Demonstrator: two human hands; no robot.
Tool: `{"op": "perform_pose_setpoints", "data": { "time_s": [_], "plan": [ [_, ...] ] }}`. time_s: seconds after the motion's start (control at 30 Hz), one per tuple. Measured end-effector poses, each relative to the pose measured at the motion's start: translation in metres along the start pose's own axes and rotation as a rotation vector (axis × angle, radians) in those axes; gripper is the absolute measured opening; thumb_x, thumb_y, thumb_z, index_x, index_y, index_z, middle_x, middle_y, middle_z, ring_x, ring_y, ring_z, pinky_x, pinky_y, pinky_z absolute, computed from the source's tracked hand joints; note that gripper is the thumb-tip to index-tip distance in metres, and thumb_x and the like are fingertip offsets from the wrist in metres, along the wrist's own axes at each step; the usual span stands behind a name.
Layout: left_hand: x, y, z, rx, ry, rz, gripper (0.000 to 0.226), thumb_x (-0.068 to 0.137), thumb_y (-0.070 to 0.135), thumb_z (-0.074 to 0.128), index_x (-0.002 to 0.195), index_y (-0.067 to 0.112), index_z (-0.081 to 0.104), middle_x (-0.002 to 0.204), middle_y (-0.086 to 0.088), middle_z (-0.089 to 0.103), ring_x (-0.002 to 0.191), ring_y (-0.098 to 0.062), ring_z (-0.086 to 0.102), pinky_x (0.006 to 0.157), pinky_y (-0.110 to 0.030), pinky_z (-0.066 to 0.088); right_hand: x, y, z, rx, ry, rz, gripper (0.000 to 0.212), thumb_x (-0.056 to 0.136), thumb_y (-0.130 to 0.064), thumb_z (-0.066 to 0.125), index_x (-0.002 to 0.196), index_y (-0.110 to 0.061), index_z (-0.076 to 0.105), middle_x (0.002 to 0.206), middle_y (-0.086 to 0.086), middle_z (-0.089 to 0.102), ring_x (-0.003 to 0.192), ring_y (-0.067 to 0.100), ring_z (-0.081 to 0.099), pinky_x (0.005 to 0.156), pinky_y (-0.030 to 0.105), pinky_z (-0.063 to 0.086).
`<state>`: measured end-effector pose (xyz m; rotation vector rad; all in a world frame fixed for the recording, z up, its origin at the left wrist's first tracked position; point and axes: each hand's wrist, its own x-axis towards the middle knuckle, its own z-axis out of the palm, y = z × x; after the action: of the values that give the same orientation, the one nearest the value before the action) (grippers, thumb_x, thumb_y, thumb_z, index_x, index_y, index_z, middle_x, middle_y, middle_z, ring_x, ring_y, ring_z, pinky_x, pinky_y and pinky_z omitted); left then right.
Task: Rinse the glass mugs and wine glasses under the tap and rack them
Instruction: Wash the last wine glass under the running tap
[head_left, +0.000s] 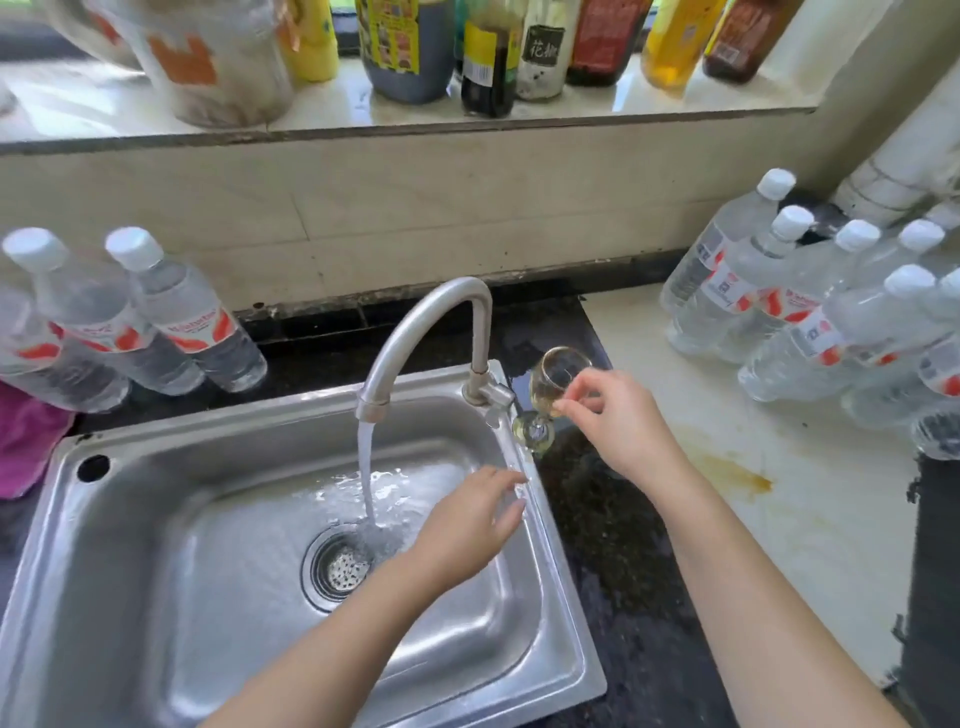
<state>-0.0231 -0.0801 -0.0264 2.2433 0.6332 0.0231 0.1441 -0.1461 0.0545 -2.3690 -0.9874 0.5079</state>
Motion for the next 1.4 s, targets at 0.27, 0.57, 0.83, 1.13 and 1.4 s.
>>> {"op": "perform_pose_setpoints", "data": {
  "time_s": [0.27,0.57,0.83,1.13,1.4],
  "plan": [
    [-0.058,-0.038,-0.049,-0.784,0.450,-0.321,0.034,0.102,0.034,0.027,0.103,0.019,0.057,0.084,0.000,0.062,0.067,-0.008,0.059,0.060,-0.016,0.046,-0.069,-0.095,0.086,0.343,-0.431,0.044,0.010,0.088,-0.027,0.064,0.088,-0.017,0.063,0.104,0.000,0.061,0.086,0.024,0.067,0.080,0.042,0.056],
    [-0.062,-0.058,-0.078,-0.449,0.546,-0.302,0.046,0.099,0.048,0.023,0.089,0.015,0.054,0.081,-0.003,0.063,0.073,-0.017,0.057,0.068,-0.037,0.045,-0.064,-0.128,0.102,0.360,-0.171,-0.058,0.023,0.093,-0.031,0.057,0.084,-0.013,0.069,0.068,-0.006,0.061,0.058,0.004,0.057,0.061,0.016,0.047],
    [-0.061,-0.059,-0.096,-0.093,0.437,-0.258,0.061,0.077,0.056,0.007,0.084,0.015,0.052,0.077,-0.002,0.063,0.074,-0.024,0.056,0.064,-0.037,0.041,-0.060,-0.127,0.097,0.696,-0.611,0.102,0.024,0.102,-0.021,0.042,0.103,-0.010,0.062,0.102,0.007,0.070,0.058,0.012,0.067,0.046,0.016,0.047],
    [-0.057,-0.047,-0.092,-0.195,0.355,-0.221,0.047,0.097,0.045,0.015,0.101,0.022,0.055,0.097,0.005,0.062,0.087,-0.014,0.059,0.074,-0.036,0.047,-0.056,-0.130,0.096,0.574,-0.445,0.088,0.026,0.100,-0.023,0.044,0.097,-0.005,0.063,0.086,0.006,0.072,0.067,0.022,0.071,0.044,0.017,0.042],
    [-0.042,-0.054,-0.112,-0.419,0.141,-0.407,0.056,0.100,0.038,0.018,0.095,0.002,0.060,0.071,-0.008,0.061,0.055,-0.021,0.056,0.049,-0.025,0.045,-0.053,-0.117,0.083,0.493,-0.639,-0.046,0.018,0.096,-0.017,0.053,0.094,-0.007,0.068,0.085,-0.002,0.073,0.058,0.005,0.063,0.049,0.015,0.041]
  ]
}}
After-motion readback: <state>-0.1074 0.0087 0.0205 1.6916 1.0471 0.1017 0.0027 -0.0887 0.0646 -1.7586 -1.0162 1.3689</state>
